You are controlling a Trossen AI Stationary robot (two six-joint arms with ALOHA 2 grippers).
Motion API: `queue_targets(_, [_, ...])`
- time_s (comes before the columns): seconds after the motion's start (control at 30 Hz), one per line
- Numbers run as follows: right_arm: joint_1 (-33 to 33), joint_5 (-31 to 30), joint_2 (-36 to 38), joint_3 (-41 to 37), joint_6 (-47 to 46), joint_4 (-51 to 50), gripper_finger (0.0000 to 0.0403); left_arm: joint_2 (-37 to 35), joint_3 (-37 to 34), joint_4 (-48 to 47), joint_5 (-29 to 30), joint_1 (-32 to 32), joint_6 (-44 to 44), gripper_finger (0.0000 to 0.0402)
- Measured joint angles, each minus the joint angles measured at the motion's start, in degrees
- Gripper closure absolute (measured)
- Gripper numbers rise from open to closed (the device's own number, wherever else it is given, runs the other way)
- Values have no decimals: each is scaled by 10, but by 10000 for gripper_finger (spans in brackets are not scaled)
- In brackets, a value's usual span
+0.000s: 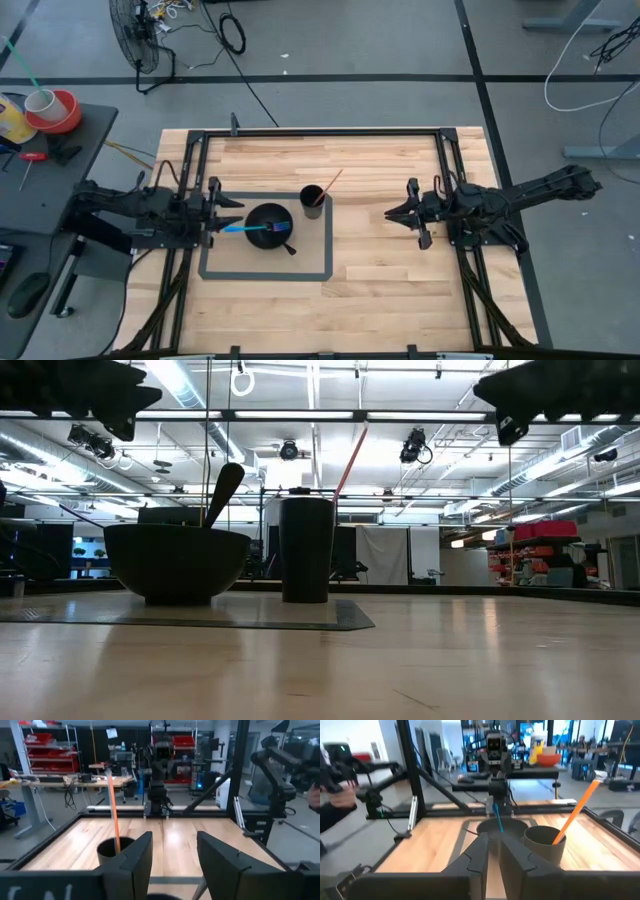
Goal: Pick & Place Utensil
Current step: Return to Home Position
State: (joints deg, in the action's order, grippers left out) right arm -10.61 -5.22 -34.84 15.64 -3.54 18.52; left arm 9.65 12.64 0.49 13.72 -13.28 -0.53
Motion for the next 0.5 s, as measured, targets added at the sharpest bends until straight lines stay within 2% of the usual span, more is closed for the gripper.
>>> queue_targets(0.2, [24, 13, 26, -112, -45, 167, 360, 0, 0, 3, 1, 0, -5, 241])
queue_targets(0.33, [81, 81, 49, -138, -66, 165, 360, 0, 0, -4, 34, 0, -5, 241])
queue_targets(0.43, [121, 139, 65, -136, -67, 167, 360, 1, 0, -31, 66, 0, -3, 241])
queue_targets(0.5, [141, 157, 77, -128, -67, 166, 360, 0, 0, -55, 67, 0, -3, 241])
